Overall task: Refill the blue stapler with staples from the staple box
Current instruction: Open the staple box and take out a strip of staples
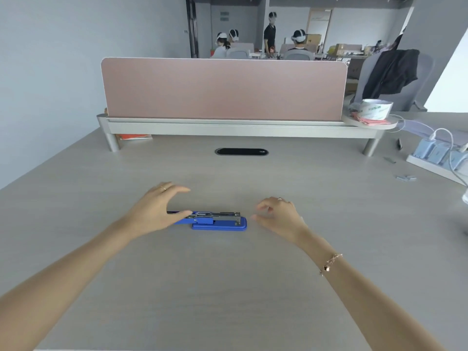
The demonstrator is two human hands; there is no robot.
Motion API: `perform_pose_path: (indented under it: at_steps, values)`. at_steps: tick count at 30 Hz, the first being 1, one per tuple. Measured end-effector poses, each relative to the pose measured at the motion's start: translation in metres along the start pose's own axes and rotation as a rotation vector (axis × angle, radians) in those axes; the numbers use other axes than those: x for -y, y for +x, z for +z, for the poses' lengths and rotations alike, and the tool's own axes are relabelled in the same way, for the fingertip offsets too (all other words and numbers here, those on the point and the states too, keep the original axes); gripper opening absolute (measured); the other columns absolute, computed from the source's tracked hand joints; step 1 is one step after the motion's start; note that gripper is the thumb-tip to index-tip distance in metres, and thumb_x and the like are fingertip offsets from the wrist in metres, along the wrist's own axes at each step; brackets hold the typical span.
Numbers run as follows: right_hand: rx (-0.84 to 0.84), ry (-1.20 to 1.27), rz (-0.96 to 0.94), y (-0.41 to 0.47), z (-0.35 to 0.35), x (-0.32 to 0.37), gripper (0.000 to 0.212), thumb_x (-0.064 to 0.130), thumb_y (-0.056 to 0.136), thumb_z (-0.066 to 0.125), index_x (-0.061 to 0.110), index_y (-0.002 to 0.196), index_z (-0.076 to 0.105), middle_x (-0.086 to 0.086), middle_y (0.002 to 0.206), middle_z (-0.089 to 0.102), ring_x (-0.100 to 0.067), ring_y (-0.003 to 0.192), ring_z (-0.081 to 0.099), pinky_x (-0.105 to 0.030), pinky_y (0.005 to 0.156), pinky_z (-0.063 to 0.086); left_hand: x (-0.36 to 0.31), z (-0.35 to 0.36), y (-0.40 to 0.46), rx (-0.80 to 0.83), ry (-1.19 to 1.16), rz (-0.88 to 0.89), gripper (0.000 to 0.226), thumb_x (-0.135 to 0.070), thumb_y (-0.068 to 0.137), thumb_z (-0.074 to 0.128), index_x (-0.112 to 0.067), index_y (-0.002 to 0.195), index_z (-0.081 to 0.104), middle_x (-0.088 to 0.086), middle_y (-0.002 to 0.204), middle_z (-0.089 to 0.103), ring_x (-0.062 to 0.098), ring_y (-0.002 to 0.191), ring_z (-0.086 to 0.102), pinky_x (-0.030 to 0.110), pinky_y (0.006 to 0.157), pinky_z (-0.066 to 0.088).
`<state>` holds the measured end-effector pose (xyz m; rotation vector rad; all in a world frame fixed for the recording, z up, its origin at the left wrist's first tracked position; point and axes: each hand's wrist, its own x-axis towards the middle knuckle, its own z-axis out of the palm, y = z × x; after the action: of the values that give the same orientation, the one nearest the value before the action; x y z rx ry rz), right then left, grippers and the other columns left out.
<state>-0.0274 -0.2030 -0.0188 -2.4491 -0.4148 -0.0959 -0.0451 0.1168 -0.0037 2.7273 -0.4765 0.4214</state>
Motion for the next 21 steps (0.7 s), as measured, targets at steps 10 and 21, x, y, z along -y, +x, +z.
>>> perform_pose_path:
  at_steps: [10,21]
  values:
    - [-0.097,-0.022,0.132,-0.042,-0.054,-0.072,0.018,0.027,0.081,0.066,0.020,0.097,0.068,0.004,0.102,0.060,-0.019,0.096,0.051,-0.030,0.085,0.042,-0.141,0.055,0.067,0.126,0.047,0.343,0.037,-0.048,0.085,0.061,-0.025,0.115,0.062,-0.006,0.112,0.065,0.012,0.109,0.055,0.024,0.081,0.041]
    - [-0.060,0.134,0.208,-0.048,-0.049,-0.079,0.042,0.035,0.074,0.074,0.022,0.111,0.058,0.007,0.088,0.059,-0.015,0.090,0.053,-0.026,0.080,0.041,-0.163,0.088,0.076,0.318,0.013,0.093,0.051,-0.060,0.073,0.068,-0.025,0.110,0.064,-0.007,0.106,0.061,0.013,0.102,0.056,0.032,0.079,0.048]
